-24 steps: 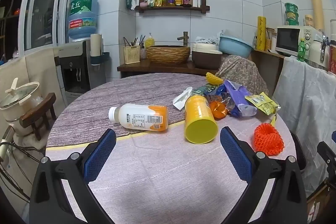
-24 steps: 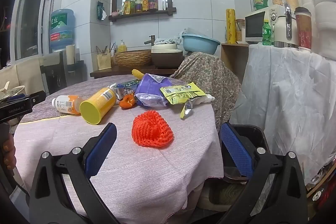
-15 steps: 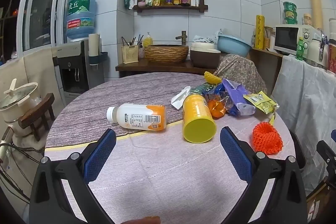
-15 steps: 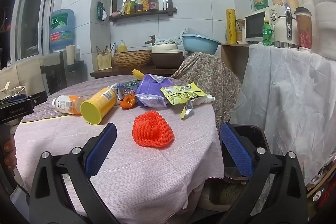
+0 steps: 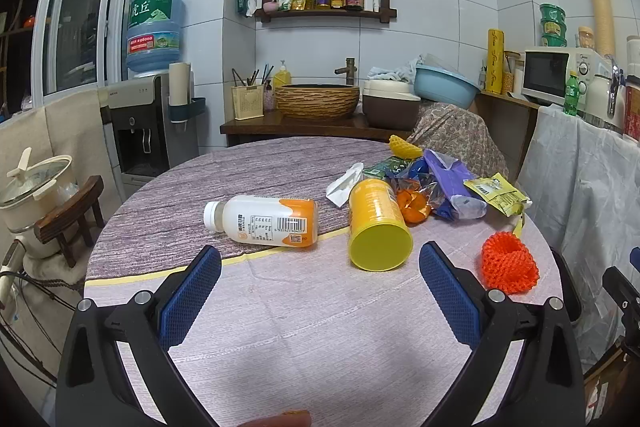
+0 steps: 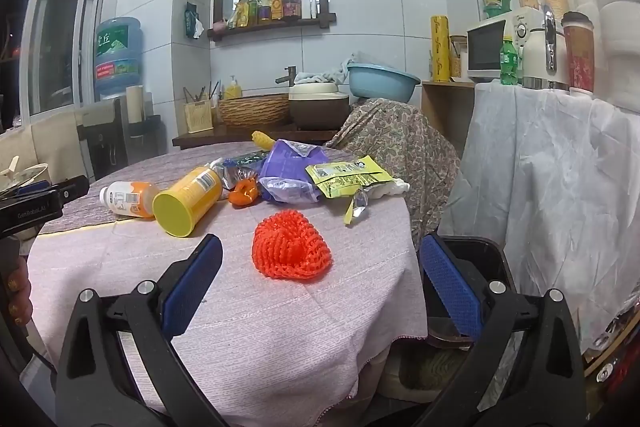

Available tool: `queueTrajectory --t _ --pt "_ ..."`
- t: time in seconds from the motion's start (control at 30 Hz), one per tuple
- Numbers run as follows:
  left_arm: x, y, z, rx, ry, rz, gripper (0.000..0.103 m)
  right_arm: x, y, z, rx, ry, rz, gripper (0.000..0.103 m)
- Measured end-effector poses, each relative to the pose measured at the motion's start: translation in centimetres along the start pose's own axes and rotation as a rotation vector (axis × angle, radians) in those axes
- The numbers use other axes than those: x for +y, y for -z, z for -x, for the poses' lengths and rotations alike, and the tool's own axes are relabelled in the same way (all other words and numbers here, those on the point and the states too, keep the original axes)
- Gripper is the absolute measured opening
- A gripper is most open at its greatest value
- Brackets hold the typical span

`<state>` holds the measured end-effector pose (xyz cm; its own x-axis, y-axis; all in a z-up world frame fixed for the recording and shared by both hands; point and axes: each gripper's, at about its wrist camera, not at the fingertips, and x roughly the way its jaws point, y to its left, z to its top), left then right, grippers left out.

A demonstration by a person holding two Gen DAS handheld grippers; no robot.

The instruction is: Collect trash

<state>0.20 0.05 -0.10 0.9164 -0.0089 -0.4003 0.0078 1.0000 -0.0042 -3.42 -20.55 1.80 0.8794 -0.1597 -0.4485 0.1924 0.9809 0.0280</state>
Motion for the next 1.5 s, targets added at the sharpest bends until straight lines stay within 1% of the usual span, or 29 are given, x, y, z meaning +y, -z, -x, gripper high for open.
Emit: queueTrajectory --t 1.5 --pt "0.01 0.24 -0.26 0.014 0.004 -0.002 0.098 0.38 0.07 -0.12 0.006 -0.001 0.003 0.098"
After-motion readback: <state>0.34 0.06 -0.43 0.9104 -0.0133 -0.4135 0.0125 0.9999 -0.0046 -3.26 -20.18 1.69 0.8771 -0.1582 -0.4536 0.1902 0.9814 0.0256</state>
